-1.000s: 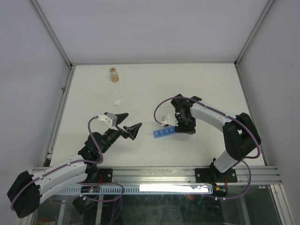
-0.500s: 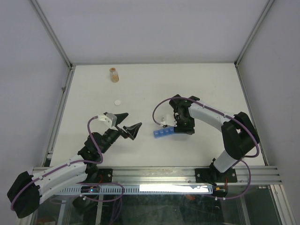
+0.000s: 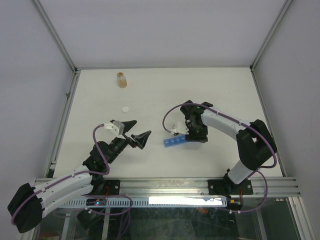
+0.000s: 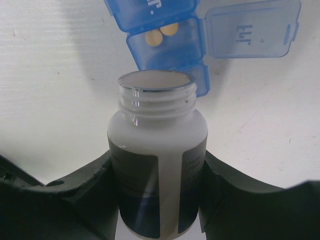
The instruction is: Sort the pills into containers
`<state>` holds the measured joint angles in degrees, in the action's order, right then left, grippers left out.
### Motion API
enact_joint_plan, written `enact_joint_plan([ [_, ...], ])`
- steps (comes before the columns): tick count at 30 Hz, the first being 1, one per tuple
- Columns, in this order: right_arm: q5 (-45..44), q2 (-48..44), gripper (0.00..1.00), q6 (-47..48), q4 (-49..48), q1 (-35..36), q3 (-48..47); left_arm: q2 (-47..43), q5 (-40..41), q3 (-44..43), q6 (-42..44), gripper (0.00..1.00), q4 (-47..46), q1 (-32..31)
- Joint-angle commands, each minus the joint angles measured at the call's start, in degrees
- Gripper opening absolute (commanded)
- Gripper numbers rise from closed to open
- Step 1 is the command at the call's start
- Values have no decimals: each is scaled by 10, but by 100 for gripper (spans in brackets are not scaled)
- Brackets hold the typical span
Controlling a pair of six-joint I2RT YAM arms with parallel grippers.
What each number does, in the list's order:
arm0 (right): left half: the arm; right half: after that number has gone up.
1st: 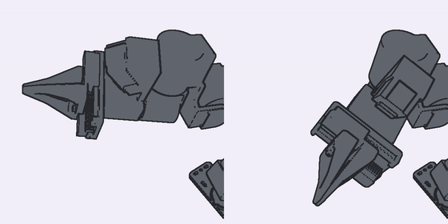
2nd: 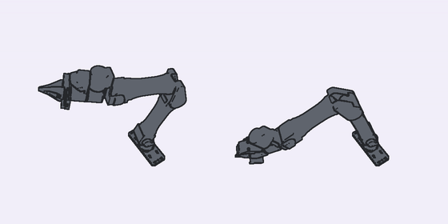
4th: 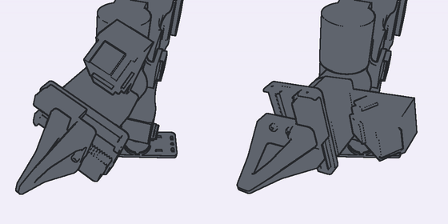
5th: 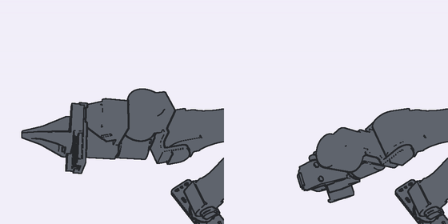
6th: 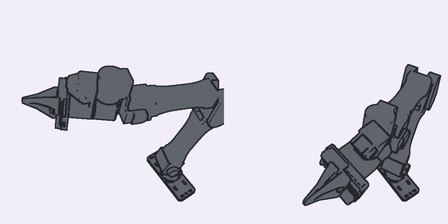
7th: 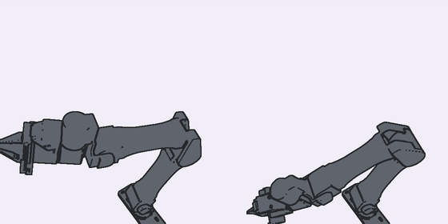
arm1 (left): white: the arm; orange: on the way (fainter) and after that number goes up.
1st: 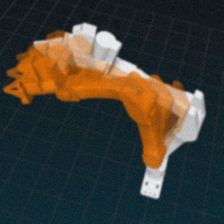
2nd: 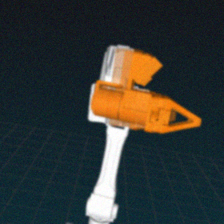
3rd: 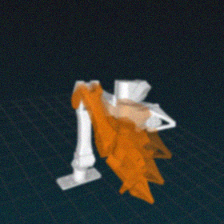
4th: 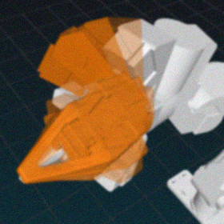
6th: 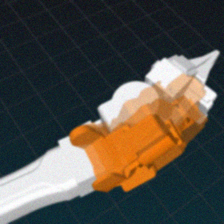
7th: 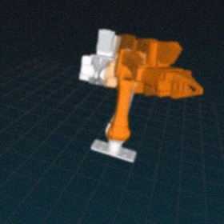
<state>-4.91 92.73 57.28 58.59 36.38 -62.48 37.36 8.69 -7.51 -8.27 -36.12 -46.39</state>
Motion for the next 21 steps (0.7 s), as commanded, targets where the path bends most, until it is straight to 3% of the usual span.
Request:
enact_joint_plan([
  [1, -10, -6, 0, -3, 3, 2, -22, -8, -5, 7, 4, 99, -34, 4],
  [15, 54, -46, 0, -20, -37, -19, 7, -12, -2, 9, 4, 99, -34, 4],
  [21, 164, -122, 0, -42, -68, -72, 18, -23, 9, 8, -4, 99, -28, 5],
])
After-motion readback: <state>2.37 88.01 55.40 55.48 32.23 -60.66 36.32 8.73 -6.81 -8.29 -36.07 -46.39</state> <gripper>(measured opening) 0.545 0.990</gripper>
